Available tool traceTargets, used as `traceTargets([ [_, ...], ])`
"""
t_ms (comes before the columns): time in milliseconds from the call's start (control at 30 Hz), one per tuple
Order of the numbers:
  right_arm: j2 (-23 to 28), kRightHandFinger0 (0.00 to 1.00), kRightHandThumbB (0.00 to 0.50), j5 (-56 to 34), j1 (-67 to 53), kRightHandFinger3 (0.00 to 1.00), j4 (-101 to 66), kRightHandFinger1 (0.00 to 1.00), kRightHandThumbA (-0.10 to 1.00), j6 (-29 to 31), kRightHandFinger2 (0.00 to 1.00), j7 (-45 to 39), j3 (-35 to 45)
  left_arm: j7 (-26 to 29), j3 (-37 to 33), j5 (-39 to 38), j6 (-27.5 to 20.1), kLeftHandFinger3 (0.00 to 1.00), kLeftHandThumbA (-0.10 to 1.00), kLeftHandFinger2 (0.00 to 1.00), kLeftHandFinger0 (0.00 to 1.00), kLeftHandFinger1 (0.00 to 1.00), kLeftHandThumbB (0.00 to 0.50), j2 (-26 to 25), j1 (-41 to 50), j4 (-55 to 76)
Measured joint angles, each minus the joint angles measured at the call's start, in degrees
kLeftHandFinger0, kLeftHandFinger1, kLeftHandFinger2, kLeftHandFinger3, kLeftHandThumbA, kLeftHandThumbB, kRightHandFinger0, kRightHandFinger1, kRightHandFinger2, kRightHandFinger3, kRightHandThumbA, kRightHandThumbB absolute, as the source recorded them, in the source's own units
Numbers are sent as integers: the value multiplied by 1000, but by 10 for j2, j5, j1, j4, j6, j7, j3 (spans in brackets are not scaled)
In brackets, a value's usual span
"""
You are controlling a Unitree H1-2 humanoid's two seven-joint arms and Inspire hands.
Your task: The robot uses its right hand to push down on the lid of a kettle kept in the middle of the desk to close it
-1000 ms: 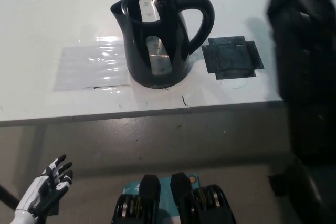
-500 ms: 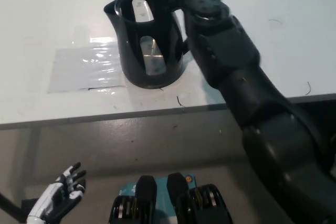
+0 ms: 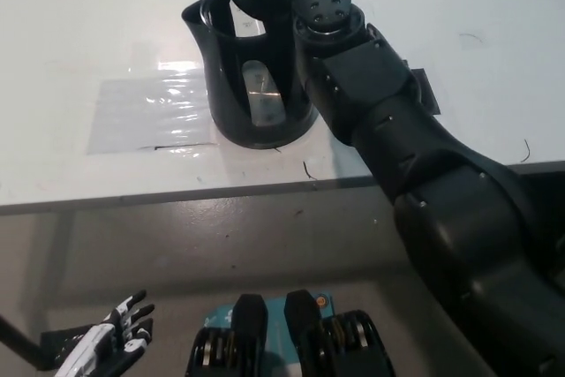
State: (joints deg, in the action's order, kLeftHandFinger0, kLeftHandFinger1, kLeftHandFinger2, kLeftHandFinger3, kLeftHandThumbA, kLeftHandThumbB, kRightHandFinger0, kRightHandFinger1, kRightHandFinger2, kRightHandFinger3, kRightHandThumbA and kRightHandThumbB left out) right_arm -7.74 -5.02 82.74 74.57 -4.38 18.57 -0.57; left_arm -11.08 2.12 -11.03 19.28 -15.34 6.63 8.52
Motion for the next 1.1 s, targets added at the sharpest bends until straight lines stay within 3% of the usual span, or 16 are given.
traceTargets([
  [67, -1, 879, 61, 0, 11, 1000, 4, 991, 214, 0, 1000, 1, 0, 0, -6, 4, 0, 1000, 418, 1000, 967, 1000, 0, 0, 0, 0],
  [200, -5, 850, 77, 3, 36, 1000, 5, 965, 175, 0, 990, 2, -2, 0, -16, 11, 0, 1000, 431, 1000, 962, 1000, 0, 1, 0, 0],
  [233, -8, 720, 94, 3, 42, 1000, 6, 797, 158, 0, 819, 2, -1, 0, -17, 12, 0, 1000, 443, 1000, 968, 1000, 0, 1, 0, 0],
  [267, -10, 556, 100, 3, 45, 1000, 6, 658, 151, 0, 724, 2, -1, 0, -17, 12, 0, 1000, 453, 1000, 982, 1000, 0, 2, 0, 0],
  [300, -14, 497, 107, 3, 52, 1000, 6, 588, 159, 0, 700, 2, 1, 0, -19, 13, 0, 1000, 459, 1000, 999, 1000, 0, 2, 0, 0],
  [433, -30, 619, 108, 3, 74, 1000, 13, 743, 185, 0, 798, 2, 4, -1, -20, 12, 1, 1000, 418, 1000, 1000, 1000, 0, 11, 2, 0],
  [467, -32, 743, 94, 3, 78, 1000, 15, 869, 197, 0, 899, 2, 4, -1, -20, 11, 2, 1000, 391, 1000, 1000, 1000, 0, 13, 3, 0],
  [533, -36, 747, 96, 2, 85, 1000, 18, 860, 202, 0, 902, 2, 6, -1, -20, 11, 4, 1000, 359, 1000, 1000, 1000, 0, 17, 3, 0],
  [600, -41, 815, 85, 2, 89, 1000, 20, 942, 196, 1, 983, 3, 8, -1, -20, 11, 8, 1000, 339, 1000, 1000, 1000, 0, 20, 3, 2],
  [633, -43, 941, 78, 2, 89, 1000, 21, 1000, 201, 1, 1000, 3, 9, -1, -20, 11, 10, 1000, 364, 1000, 1000, 1000, 0, 20, 3, 3],
  [667, -45, 991, 77, 2, 89, 1000, 22, 1000, 200, 2, 1000, 3, 9, -1, -20, 11, 11, 1000, 395, 1000, 1000, 1000, 0, 20, 3, 5],
  [733, -49, 1000, 66, 2, 87, 1000, 23, 1000, 208, 4, 1000, 5, 10, -2, -20, 11, 12, 1000, 464, 1000, 979, 1000, 0, 20, 3, 6],
  [833, -55, 990, 65, 1, 77, 1000, 23, 956, 180, 14, 1000, 5, 15, -2, -22, 13, 12, 1000, 455, 1000, 974, 1000, 0, 20, 4, 8],
  [1000, -65, 689, 72, -1, 46, 1000, 25, 687, 176, 37, 814, 4, 26, -2, -26, 20, 11, 1000, 456, 1000, 989, 1000, 0, 19, 5, 11],
  [1033, -66, 851, 56, -1, 34, 1000, 27, 868, 165, 39, 968, 5, 27, -2, -27, 21, 11, 1000, 427, 1000, 984, 1000, 0, 19, 6, 11],
  [1100, -65, 912, 71, 1, 11, 1000, 26, 933, 198, 53, 1000, 5, 24, -3, -28, 23, 11, 1000, 409, 1000, 980, 1000, 0, 19, 8, 12],
])
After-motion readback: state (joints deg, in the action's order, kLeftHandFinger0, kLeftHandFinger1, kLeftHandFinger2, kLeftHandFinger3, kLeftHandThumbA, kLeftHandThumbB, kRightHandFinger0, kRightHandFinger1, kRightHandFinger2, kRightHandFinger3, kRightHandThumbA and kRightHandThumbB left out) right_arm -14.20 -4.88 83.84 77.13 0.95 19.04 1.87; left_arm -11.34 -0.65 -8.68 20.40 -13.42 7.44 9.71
